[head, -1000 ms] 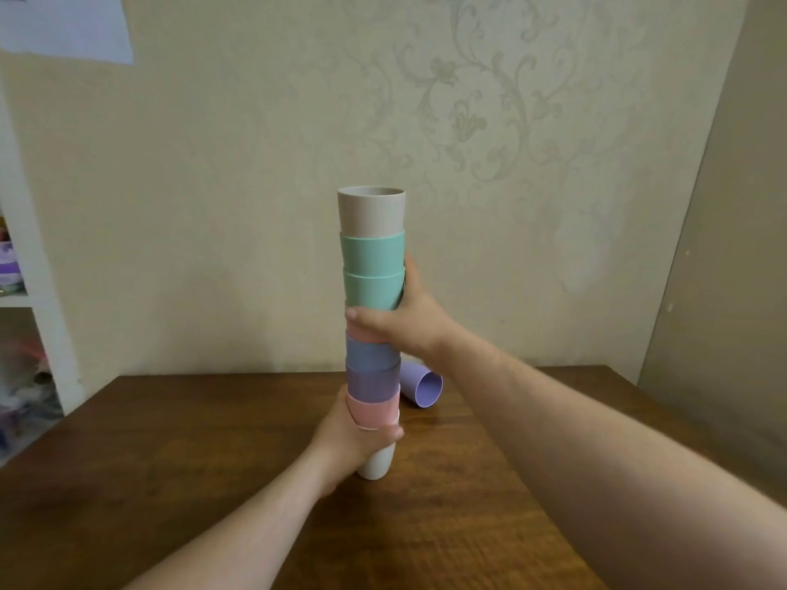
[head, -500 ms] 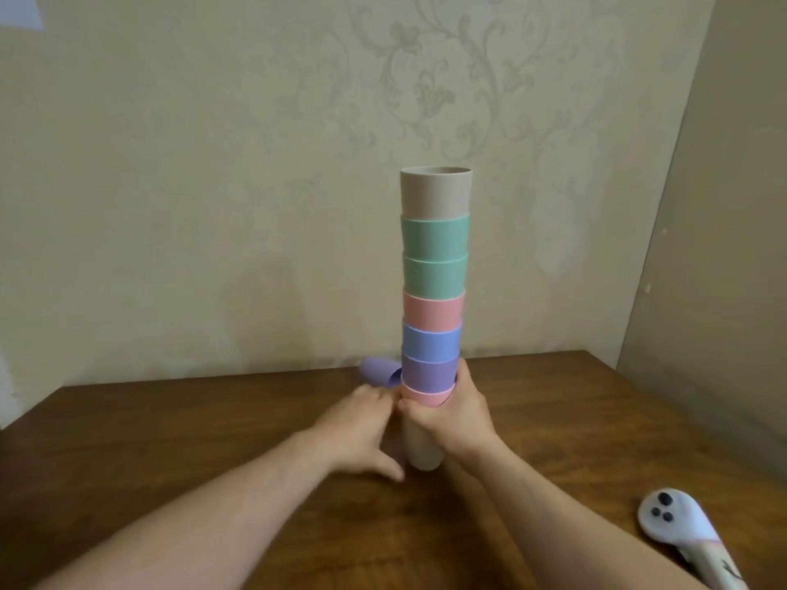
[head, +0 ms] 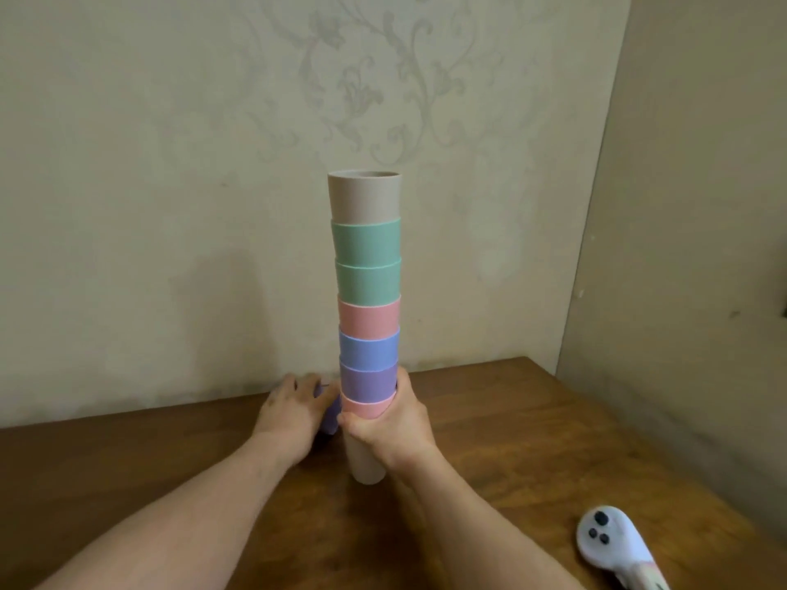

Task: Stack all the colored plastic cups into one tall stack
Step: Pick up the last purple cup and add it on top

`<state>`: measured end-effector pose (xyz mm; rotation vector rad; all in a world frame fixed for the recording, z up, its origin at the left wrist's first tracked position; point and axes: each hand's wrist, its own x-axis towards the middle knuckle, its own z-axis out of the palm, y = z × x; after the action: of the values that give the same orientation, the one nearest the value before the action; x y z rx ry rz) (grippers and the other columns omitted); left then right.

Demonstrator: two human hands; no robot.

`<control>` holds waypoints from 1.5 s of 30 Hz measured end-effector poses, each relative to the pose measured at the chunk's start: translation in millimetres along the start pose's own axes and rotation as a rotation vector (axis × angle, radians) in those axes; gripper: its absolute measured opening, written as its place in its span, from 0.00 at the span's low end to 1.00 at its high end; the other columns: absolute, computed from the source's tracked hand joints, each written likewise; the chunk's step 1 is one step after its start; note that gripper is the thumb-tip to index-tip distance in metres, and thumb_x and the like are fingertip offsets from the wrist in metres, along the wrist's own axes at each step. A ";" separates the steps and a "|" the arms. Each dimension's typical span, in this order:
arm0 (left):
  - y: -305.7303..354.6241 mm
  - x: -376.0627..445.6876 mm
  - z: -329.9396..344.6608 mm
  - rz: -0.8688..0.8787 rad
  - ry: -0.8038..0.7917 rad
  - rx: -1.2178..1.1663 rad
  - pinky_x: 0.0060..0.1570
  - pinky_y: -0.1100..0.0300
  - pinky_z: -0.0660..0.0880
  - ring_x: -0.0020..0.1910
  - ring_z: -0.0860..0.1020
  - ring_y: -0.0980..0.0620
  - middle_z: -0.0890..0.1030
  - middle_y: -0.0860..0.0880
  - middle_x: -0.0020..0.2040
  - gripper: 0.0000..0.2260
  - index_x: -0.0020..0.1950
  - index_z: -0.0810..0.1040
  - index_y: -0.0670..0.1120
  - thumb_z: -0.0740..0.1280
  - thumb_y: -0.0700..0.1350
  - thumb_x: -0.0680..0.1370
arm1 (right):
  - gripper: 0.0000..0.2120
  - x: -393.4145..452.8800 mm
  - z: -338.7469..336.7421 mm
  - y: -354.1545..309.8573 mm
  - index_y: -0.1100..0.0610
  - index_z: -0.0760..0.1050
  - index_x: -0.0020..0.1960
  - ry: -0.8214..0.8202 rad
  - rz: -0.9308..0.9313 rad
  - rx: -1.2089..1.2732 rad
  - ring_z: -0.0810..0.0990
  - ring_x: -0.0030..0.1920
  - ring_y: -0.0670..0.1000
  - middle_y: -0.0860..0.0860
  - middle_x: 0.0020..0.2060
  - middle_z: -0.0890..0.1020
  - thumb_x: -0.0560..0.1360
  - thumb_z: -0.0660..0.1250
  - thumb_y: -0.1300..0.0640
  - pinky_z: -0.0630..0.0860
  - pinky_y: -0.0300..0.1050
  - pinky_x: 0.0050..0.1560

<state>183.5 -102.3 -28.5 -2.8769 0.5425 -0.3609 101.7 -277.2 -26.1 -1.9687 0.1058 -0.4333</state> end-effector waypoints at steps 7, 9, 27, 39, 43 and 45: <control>-51.4 -33.5 -9.9 -0.209 -0.350 -0.389 0.68 0.54 0.76 0.74 0.77 0.43 0.73 0.45 0.79 0.52 0.88 0.60 0.51 0.77 0.62 0.68 | 0.37 -7.3 4.9 -4.5 0.31 0.69 0.60 -0.021 -0.006 0.016 0.82 0.47 0.36 0.37 0.50 0.84 0.56 0.81 0.36 0.77 0.32 0.43; -67.9 -55.7 -7.0 -0.211 -0.382 -0.449 0.59 0.58 0.76 0.70 0.81 0.45 0.78 0.46 0.76 0.53 0.88 0.59 0.51 0.77 0.63 0.67 | 0.39 -15.3 8.6 -9.0 0.35 0.70 0.64 -0.046 -0.011 0.033 0.83 0.48 0.36 0.38 0.52 0.84 0.56 0.81 0.37 0.77 0.33 0.45; -145.1 -177.2 -106.3 -0.414 0.302 -1.230 0.48 0.57 0.85 0.58 0.88 0.42 0.89 0.50 0.53 0.19 0.60 0.83 0.50 0.86 0.44 0.74 | 0.45 -57.8 33.1 -82.9 0.39 0.71 0.73 -0.217 -0.127 0.153 0.86 0.56 0.45 0.42 0.61 0.85 0.59 0.86 0.40 0.84 0.55 0.61; -88.0 -117.5 -325.5 -0.103 0.936 -1.595 0.54 0.66 0.81 0.56 0.86 0.64 0.85 0.54 0.64 0.33 0.73 0.72 0.45 0.81 0.56 0.75 | 0.29 -56.8 20.2 -74.5 0.36 0.77 0.61 -0.192 -0.102 0.253 0.87 0.50 0.45 0.41 0.51 0.88 0.64 0.84 0.49 0.86 0.48 0.52; -71.3 -88.4 -332.9 -0.095 0.843 -1.511 0.45 0.71 0.80 0.54 0.84 0.65 0.84 0.57 0.61 0.26 0.71 0.75 0.46 0.82 0.51 0.79 | 0.29 -60.2 21.9 -77.2 0.32 0.77 0.59 -0.215 -0.113 0.274 0.87 0.50 0.43 0.35 0.50 0.86 0.64 0.84 0.48 0.85 0.43 0.49; -65.2 -79.3 -329.2 -0.096 0.741 -1.433 0.44 0.70 0.80 0.53 0.84 0.65 0.85 0.58 0.60 0.25 0.71 0.79 0.47 0.83 0.51 0.78 | 0.28 -61.4 20.2 -77.1 0.30 0.76 0.58 -0.222 -0.112 0.275 0.87 0.50 0.43 0.34 0.50 0.86 0.64 0.84 0.47 0.85 0.44 0.50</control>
<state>44.0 -59.2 283.9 -4.0066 1.1155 -1.6766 42.4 -210.3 20.0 -1.7426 -0.1968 -0.2815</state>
